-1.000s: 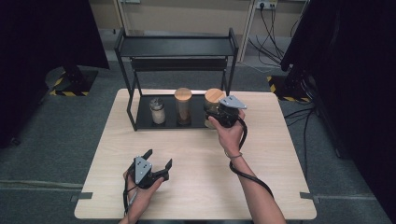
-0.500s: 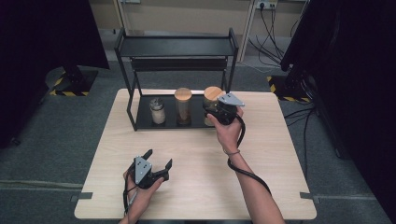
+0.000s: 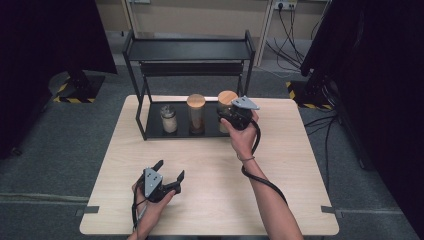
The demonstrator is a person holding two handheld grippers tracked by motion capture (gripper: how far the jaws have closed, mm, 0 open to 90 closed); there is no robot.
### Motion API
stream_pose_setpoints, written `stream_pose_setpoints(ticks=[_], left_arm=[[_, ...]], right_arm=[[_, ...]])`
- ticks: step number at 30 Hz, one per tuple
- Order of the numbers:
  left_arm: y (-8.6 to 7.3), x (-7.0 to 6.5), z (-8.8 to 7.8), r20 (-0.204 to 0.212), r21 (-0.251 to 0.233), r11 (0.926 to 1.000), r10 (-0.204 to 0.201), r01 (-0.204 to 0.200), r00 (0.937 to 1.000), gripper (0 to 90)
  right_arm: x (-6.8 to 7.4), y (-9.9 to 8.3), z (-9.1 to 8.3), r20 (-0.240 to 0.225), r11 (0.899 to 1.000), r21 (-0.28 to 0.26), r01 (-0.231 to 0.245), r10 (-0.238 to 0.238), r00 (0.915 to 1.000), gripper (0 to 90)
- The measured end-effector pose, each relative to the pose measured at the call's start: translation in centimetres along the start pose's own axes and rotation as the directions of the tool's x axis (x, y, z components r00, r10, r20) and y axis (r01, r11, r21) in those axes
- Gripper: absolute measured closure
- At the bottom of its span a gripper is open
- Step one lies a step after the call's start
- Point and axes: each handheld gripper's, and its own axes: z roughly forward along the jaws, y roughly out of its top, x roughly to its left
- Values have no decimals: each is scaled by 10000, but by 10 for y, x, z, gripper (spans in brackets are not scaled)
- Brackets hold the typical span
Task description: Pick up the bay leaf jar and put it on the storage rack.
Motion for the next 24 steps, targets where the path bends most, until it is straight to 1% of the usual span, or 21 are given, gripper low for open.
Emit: stream_pose_setpoints(ticks=[24], left_arm=[[0, 0, 0, 11, -18, 10000, -20, 20, 10000, 130]], right_arm=[[0, -4, 22, 115, 9993, 374, 22, -27, 9999, 253]])
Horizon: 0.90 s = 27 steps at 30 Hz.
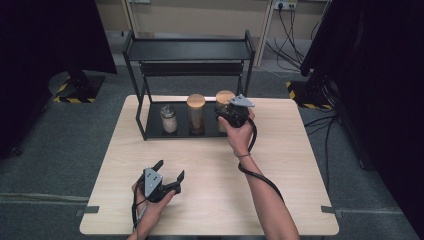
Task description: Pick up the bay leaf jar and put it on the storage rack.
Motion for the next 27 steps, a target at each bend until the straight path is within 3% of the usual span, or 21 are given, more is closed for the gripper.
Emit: stream_pose_setpoints(ticks=[27], left_arm=[[0, 0, 0, 31, -7, 10000, 8, -8, 10000, 130]], right_arm=[[1, -2, 21, 62, 9994, 221, -252, 251, 9997, 253]])
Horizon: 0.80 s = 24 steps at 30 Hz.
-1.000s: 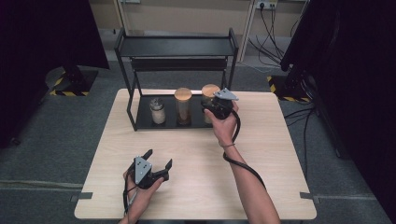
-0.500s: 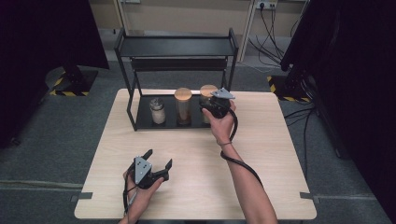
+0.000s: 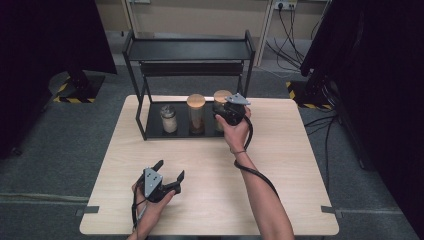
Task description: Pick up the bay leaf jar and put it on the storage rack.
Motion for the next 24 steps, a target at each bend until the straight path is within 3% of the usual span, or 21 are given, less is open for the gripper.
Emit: stream_pose_setpoints(ticks=[24], left_arm=[[0, 0, 0, 18, -4, 10000, 15, -15, 10000, 129]], right_arm=[[-2, -9, 13, 18, 9992, 242, -324, 324, 9995, 253]])
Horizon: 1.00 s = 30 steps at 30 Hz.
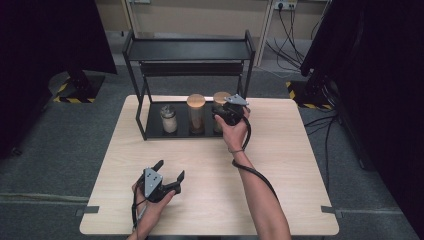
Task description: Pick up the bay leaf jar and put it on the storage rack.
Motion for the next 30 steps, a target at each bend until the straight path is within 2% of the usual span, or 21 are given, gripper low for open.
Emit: stream_pose_setpoints(ticks=[17, 23, 30], left_arm=[[0, -1, 0, -4, 8, 10000, 73, -73, 10000, 128], [0, -1, 0, -1, 8, 10000, 71, -71, 10000, 128], [0, -1, 0, -4, 10, 10000, 87, -87, 10000, 128]], right_arm=[[0, -4, -4, -137, 10000, 39, 48, -47, 9999, 242], [-1, -4, -6, -315, 9999, 129, -111, 115, 9994, 201], [4, -3, -8, -358, 9996, 268, 53, -44, 9993, 133]])
